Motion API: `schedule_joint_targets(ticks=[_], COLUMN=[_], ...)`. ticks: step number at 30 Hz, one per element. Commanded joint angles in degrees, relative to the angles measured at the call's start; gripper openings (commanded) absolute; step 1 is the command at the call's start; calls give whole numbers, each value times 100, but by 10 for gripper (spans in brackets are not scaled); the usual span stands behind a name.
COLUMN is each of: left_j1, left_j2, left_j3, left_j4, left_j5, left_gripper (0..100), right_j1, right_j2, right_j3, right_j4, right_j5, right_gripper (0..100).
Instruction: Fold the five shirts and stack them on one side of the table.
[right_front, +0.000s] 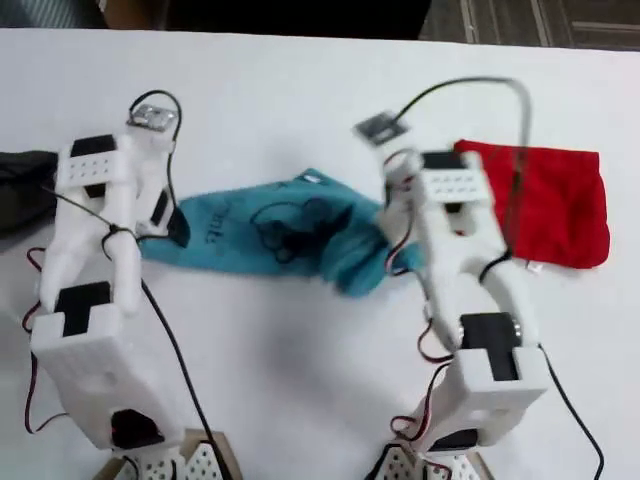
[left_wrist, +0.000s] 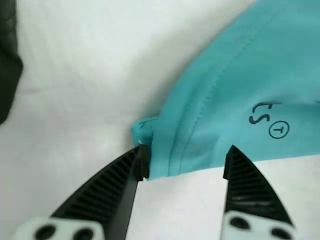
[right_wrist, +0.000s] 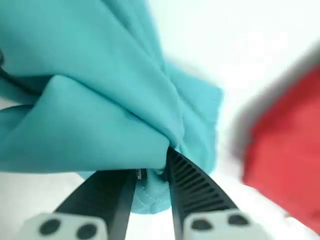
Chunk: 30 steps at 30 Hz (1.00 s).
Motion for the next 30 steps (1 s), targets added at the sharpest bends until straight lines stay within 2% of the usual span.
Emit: schedule_joint_targets(ticks=[1, 10, 16, 18, 20, 24, 30], left_j1=[105, 105, 114, 123, 202, 440, 738], left_j2=[-26, -26, -62, -88, -97, -88, -44], left_j3=[-4, 699, 699, 681, 558, 66, -866], left_j4=[-141, -949, -914, -914, -809, -413, -123], left_j5=[0, 0, 0, 0, 0, 9, 501], left_gripper=[260, 260, 260, 260, 260, 260, 260], right_j1=[374, 470, 198, 119, -13, -277, -1253], right_j2=[-13, -13, -13, -13, -13, -110, -171], right_j3=[-1090, -2048, -2954, -3411, -3675, -3059, -1011], right_j4=[347, 567, 1578, 2044, 2290, 2299, 2097], right_j5=[53, 18, 53, 26, 0, -167, -334], right_gripper=[21, 36, 301, 344, 337, 320, 320])
